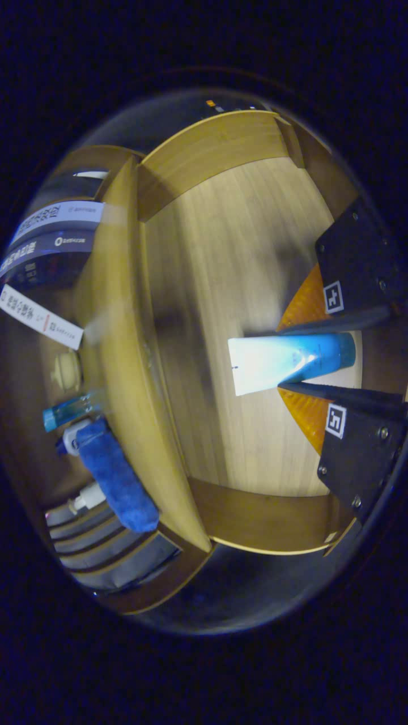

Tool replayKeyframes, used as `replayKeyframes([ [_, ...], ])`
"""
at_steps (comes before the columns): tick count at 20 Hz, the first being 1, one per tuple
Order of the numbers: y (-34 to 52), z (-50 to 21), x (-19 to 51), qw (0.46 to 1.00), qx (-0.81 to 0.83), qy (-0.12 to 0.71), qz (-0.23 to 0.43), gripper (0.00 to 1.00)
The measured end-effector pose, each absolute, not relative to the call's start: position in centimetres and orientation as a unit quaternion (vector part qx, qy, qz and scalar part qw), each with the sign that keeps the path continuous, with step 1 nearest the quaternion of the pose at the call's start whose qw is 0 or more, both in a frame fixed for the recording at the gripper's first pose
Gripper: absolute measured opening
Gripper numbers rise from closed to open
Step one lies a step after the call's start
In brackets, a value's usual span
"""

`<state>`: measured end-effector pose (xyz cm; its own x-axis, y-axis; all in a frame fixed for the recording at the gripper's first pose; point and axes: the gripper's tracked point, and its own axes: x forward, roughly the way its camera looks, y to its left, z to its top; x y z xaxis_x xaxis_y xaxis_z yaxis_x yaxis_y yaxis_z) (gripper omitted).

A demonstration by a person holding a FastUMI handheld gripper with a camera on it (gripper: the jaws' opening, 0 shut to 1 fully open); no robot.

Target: Pull open the drawer, take out the items inside it, and place them on the countertop above the cabinet.

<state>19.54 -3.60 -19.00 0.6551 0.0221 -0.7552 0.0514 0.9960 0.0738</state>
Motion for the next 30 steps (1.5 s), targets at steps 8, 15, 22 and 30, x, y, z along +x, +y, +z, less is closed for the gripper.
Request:
replayKeyframes([
  [8,-3.7,-13.5,17.8,0.953,0.075,0.293,0.008,0.43],
  [15,-3.6,-7.2,16.0,0.978,0.08,0.193,0.007,0.43],
  [22,-2.8,-1.4,14.8,0.994,0.041,0.102,-0.005,0.43],
  [30,-0.5,0.2,22.9,0.993,0.042,0.103,0.026,0.43],
])
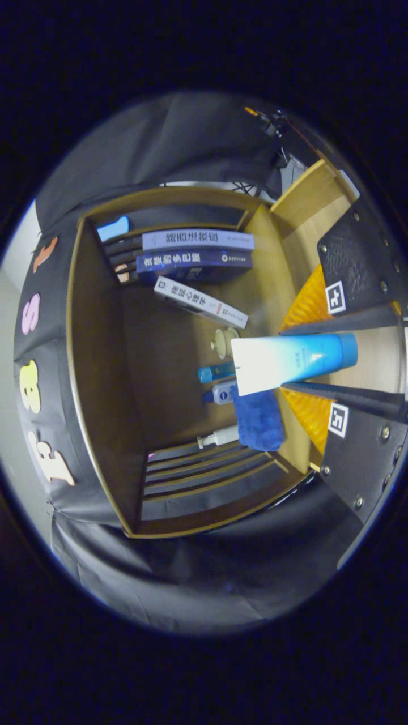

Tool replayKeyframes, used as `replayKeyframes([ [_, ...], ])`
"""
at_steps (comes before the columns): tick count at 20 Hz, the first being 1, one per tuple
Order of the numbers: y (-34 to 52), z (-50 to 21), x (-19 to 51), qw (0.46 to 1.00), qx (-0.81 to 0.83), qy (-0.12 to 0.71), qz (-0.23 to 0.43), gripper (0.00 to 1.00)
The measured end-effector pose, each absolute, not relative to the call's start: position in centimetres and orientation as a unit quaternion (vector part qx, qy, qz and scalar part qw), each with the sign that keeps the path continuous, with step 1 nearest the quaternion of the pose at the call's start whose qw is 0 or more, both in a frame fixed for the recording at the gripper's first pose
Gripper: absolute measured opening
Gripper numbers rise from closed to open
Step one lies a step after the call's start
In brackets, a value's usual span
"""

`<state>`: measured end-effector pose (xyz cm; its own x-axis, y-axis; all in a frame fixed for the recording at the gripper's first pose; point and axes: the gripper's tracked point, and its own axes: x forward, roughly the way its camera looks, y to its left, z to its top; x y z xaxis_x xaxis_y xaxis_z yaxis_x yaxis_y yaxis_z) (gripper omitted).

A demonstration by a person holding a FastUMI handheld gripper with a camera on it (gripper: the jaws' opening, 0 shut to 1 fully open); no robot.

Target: Pull open the drawer, take out the items inside it, and place them on the countertop above the cabinet.

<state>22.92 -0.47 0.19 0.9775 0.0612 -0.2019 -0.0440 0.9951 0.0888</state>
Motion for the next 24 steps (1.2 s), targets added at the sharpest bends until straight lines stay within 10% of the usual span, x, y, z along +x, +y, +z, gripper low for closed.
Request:
replayKeyframes([
  [19,-4.5,-9.0,38.5,0.983,0.023,0.169,-0.064,0.46],
  [24,-5.5,-7.6,35.9,0.982,-0.005,0.168,-0.081,1.0],
])
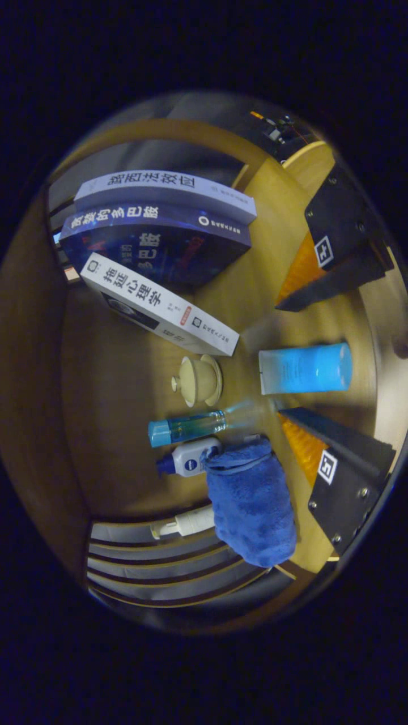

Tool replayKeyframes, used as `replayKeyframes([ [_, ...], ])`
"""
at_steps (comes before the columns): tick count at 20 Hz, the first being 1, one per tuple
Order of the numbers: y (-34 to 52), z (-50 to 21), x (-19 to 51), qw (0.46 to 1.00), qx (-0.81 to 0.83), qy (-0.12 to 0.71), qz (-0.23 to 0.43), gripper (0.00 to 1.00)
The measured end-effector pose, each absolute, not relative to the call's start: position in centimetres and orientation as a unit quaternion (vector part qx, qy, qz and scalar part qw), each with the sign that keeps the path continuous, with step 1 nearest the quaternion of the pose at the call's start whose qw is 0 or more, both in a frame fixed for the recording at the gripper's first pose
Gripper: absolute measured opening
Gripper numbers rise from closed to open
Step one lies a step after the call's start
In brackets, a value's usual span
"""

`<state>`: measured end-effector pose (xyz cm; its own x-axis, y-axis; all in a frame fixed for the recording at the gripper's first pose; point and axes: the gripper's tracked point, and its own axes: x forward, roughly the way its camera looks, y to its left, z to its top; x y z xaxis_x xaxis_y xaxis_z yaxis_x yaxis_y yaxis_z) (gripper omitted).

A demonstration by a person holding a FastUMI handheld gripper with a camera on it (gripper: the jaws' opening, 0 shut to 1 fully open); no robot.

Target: Pull open the drawer, take out the items inside it, and place them on the countertop above the cabinet.

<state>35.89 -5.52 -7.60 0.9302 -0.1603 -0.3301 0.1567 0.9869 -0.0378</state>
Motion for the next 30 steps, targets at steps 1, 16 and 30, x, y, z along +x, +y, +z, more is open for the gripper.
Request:
replayKeyframes([
  [1,-5.4,-7.1,35.2,0.983,-0.007,0.166,-0.076,1.0],
  [16,-6.1,0.8,15.0,0.997,-0.023,0.067,-0.039,1.0],
  [30,-4.9,-10.0,1.3,0.999,-0.01,0.043,0.001,1.0],
])
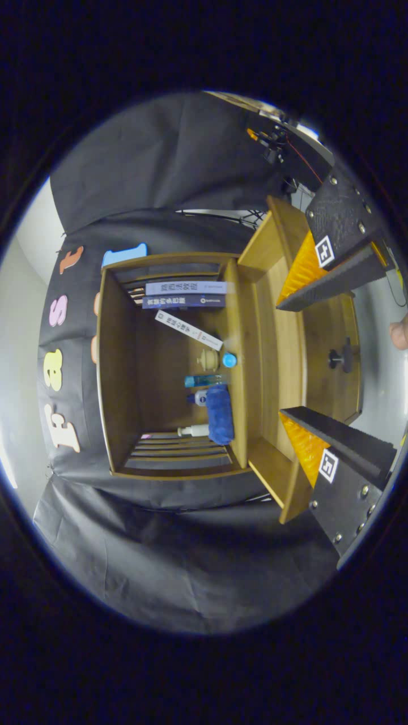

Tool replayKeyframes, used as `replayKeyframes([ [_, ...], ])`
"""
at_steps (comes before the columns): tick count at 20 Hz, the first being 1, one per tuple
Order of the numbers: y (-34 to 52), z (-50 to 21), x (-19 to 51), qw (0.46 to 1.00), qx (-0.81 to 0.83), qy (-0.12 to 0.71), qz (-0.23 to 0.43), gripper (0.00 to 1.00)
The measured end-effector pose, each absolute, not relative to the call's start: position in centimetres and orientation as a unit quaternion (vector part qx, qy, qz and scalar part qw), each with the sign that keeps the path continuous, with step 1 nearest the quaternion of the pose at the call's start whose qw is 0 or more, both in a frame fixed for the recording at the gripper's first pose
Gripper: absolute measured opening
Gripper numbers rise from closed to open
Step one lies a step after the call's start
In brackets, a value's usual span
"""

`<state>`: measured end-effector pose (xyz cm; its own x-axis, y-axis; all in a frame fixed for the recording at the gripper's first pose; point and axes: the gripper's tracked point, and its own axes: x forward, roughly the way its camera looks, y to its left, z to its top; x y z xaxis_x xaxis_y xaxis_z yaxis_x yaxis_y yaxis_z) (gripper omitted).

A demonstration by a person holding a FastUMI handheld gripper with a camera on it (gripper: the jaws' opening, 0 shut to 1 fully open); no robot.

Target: Pull open the drawer, take out the items inside it, and place them on the countertop above the cabinet.

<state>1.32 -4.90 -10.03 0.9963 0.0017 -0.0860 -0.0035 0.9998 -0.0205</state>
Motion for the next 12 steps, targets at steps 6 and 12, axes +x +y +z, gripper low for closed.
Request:
replayKeyframes([
  [6,-6.4,-16.0,1.3,0.998,-0.006,0.065,0.003,1.0],
  [12,-7.3,-16.0,1.1,0.998,-0.059,0.022,0.001,1.0],
])
